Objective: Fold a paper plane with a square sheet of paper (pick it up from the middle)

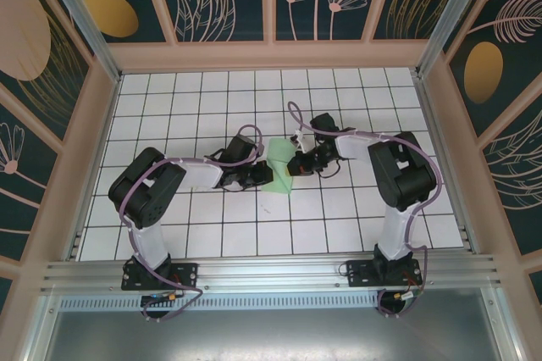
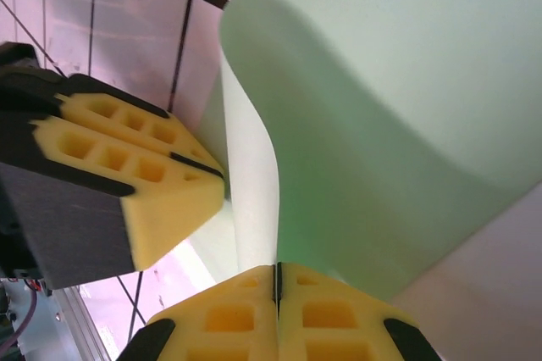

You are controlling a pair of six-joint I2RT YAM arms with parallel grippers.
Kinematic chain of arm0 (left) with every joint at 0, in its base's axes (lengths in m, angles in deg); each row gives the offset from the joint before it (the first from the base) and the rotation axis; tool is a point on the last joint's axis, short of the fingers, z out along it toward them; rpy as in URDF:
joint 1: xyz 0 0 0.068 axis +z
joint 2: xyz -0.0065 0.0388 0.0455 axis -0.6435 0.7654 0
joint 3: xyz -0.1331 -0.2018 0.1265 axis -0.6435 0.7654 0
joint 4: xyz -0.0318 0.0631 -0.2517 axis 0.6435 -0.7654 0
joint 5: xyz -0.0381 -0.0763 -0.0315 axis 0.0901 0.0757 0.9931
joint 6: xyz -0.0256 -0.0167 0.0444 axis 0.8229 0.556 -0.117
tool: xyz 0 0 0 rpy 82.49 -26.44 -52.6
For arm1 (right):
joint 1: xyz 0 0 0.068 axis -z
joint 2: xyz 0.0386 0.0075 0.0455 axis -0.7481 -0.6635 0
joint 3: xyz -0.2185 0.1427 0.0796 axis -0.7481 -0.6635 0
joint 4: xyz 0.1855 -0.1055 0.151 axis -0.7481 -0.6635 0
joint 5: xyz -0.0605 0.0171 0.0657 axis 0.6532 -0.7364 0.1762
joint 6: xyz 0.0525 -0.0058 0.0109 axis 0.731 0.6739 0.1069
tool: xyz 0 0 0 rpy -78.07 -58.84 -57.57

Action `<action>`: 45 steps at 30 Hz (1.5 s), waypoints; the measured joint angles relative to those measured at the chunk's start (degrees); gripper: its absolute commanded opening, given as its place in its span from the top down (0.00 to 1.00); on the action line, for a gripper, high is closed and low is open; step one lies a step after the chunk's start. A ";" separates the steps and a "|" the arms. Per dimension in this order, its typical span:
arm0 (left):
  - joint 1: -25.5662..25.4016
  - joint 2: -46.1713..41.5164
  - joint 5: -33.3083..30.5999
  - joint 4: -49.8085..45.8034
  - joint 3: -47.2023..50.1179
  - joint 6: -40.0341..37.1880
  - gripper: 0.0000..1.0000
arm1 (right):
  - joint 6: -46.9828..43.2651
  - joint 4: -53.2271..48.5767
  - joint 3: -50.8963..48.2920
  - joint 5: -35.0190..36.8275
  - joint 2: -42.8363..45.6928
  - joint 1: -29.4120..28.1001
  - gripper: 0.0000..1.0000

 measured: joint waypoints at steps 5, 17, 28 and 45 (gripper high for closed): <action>0.00 0.11 0.00 -0.17 -0.24 -0.20 0.87 | -0.83 -1.29 1.03 0.46 -0.20 -0.02 0.95; 0.00 0.11 -0.02 -0.17 -0.35 -0.22 0.86 | -3.41 -3.89 3.43 0.66 -2.60 0.00 0.94; 0.00 0.04 -0.35 -0.17 -0.39 -0.24 0.84 | -4.92 -4.96 4.50 0.66 -3.45 0.26 0.94; 0.02 -0.68 -2.91 -1.31 -0.42 -0.90 0.87 | -5.14 -4.96 4.79 0.68 -3.89 0.26 0.94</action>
